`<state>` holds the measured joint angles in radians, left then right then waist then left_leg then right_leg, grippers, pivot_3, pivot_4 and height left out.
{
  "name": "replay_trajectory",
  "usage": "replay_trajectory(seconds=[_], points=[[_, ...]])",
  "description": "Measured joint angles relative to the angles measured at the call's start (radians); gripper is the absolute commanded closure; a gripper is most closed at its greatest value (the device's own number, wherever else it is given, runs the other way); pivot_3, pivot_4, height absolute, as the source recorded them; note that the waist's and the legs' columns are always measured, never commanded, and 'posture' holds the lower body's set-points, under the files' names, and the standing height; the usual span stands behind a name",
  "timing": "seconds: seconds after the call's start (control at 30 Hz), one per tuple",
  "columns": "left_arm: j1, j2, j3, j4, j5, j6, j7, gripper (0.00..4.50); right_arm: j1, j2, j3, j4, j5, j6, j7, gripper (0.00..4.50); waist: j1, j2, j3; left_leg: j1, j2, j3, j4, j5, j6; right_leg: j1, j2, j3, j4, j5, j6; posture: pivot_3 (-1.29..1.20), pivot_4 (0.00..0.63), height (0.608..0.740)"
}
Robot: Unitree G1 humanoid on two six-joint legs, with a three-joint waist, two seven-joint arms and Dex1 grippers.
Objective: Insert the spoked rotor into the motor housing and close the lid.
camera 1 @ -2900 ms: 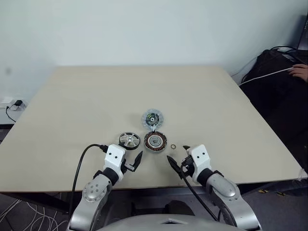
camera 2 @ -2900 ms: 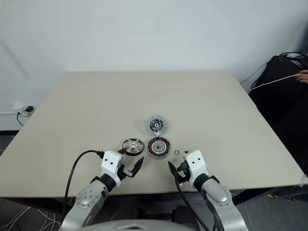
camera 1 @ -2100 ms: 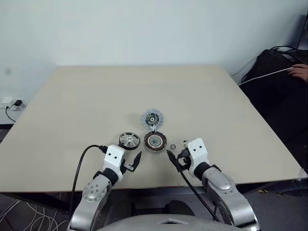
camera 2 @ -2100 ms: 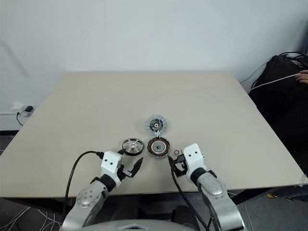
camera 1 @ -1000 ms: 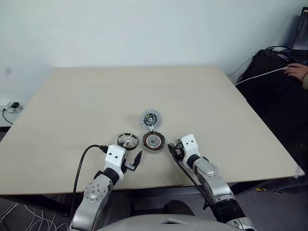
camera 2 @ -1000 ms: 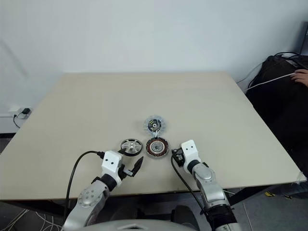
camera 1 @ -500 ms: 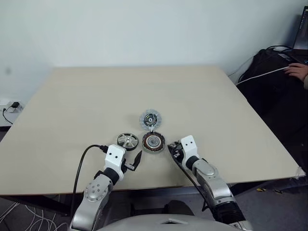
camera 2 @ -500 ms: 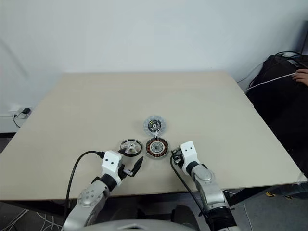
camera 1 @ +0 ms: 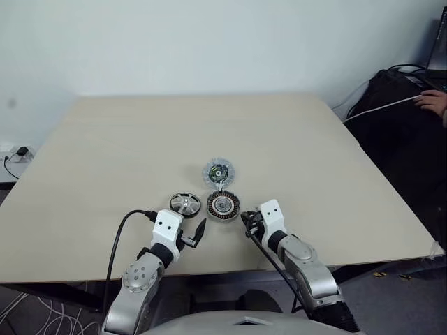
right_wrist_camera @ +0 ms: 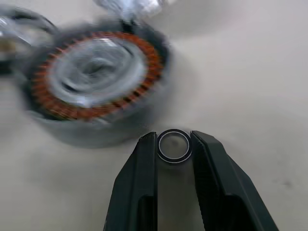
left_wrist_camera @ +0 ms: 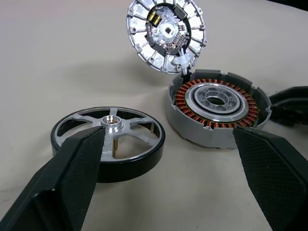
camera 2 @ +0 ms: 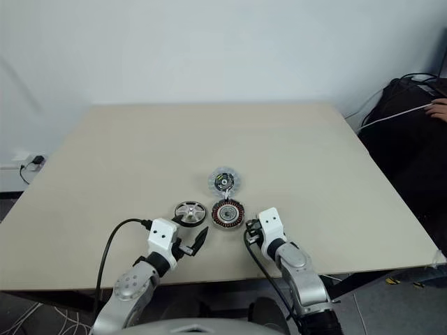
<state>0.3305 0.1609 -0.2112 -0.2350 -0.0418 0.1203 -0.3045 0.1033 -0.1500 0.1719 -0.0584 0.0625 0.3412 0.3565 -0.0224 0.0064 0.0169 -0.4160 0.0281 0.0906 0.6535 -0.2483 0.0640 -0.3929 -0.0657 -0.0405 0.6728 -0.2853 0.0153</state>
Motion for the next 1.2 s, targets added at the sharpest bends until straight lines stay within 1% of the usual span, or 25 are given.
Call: replay_trajectory(seconds=[0.13,0.33,0.5,0.67,0.97,1.2], points=[[0.000,0.000,0.002,0.002,0.000,0.000,0.000,0.00,-0.031,-0.008,0.025,-0.122,-0.016,0.009,-0.007,3.83,0.001,-0.001,0.000,0.000,0.000,0.000,0.000,0.000,0.000,0.000,0.000,-0.001,0.000,0.000,0.000,0.00,0.000,0.740],[0.000,-0.001,0.003,0.009,0.000,-0.003,0.001,0.00,-0.066,-0.007,0.109,-0.146,-0.037,0.034,0.001,3.83,0.009,-0.002,0.000,0.000,0.000,0.000,0.001,0.000,0.000,0.001,0.000,-0.001,0.000,0.000,0.000,0.00,0.000,0.740],[0.002,-0.003,0.003,0.028,0.001,-0.020,0.005,0.00,-0.108,-0.012,0.154,-0.099,-0.041,0.042,0.035,3.83,0.010,-0.003,0.000,0.000,0.000,0.000,0.002,0.000,0.000,0.001,0.000,-0.001,0.000,0.000,0.000,0.00,0.000,0.740],[0.003,-0.010,0.003,0.034,0.000,-0.027,0.011,0.00,-0.151,-0.003,0.175,0.010,-0.052,0.037,0.043,3.83,0.010,-0.003,0.000,0.000,0.000,0.000,0.002,0.000,0.000,0.001,0.001,-0.001,0.000,0.000,0.001,0.00,0.000,0.740],[0.007,-0.016,0.004,0.036,0.000,-0.040,0.012,0.00,-0.206,0.006,0.149,0.125,-0.056,0.008,0.033,3.83,0.010,-0.003,0.000,0.001,0.000,0.000,0.003,0.000,0.000,0.002,0.001,-0.001,0.001,0.001,0.001,0.00,0.000,0.740],[0.007,-0.018,0.004,0.036,-0.001,-0.040,0.010,0.00,-0.206,0.009,0.142,0.139,-0.056,0.003,0.033,3.83,0.010,-0.003,0.000,0.001,0.000,0.000,0.003,0.000,0.000,0.002,0.001,-0.001,0.001,0.001,0.001,0.00,0.000,0.740]])
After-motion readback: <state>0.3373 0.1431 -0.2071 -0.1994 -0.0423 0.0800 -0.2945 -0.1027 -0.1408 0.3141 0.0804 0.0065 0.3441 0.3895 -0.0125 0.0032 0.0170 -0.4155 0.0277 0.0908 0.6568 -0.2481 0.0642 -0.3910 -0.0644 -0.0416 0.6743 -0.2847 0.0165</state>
